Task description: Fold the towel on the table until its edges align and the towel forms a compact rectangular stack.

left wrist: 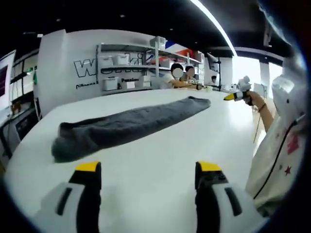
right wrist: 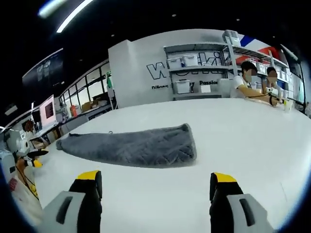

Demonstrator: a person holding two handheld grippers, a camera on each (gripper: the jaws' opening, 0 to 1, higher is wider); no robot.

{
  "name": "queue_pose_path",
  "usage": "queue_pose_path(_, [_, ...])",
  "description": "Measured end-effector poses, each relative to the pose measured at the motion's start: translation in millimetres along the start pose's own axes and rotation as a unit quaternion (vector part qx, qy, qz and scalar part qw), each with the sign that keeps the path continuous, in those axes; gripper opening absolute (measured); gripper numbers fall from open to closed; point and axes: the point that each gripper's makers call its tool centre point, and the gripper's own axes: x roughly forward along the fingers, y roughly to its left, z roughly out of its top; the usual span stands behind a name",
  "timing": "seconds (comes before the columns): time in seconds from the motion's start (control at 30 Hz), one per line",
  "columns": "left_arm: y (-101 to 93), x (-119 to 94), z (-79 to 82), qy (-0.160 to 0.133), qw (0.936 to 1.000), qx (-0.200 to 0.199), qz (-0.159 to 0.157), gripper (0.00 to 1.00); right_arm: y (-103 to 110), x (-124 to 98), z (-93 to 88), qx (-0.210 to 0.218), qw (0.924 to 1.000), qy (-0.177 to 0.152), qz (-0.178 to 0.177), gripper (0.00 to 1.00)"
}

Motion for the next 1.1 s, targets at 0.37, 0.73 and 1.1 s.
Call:
queue_pose_path(0.37, [5.6, -6.1, -3.9, 0.014, 0.9999, 0.004, 0.009, 0.82, -5.1, 32.6, 14.7, 0.042, 0.9986, 0.016, 0.030, 0.90])
queue_pose_path(0.73, [2.8, -7.6, 0.7, 0.010, 0.9998, 0.010, 0.015, 0.79, -48.3, 63.0, 8.6, 0.074, 0.9942, 0.076, 0.015, 0.80])
queue_pose_path(1.1, [-0.7, -6.7, 2.2, 0.011, 0.9997, 0.015, 0.014, 0.79, -50.6, 97.1, 8.5, 0.057, 0.9897, 0.130, 0.019, 0.80])
